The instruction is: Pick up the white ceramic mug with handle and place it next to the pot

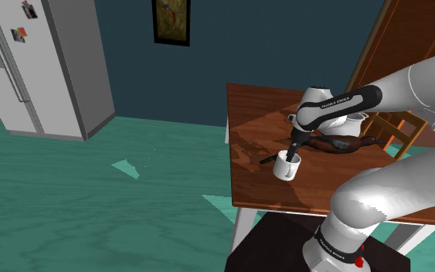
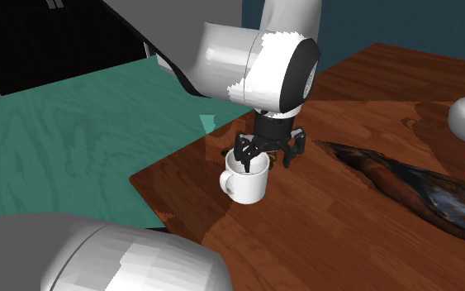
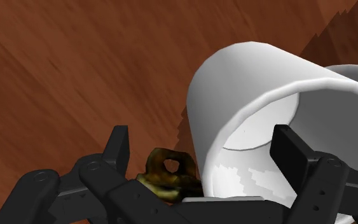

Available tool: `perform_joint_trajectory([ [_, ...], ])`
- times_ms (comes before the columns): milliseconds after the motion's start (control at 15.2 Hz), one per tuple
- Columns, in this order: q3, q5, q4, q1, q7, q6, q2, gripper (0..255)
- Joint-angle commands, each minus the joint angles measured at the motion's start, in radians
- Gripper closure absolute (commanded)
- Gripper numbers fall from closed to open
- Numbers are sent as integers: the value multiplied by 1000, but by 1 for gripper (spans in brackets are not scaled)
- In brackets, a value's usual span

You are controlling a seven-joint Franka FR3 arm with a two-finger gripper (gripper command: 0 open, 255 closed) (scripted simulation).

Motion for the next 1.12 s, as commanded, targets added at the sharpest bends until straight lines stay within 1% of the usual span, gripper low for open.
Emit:
perform_joint_trajectory([
  [0, 0, 0, 0, 0, 0, 0, 0, 255],
  [594, 0, 0, 0, 0, 0, 0, 0, 255],
  [1056, 28, 10, 53, -3, 5, -123, -71, 255],
])
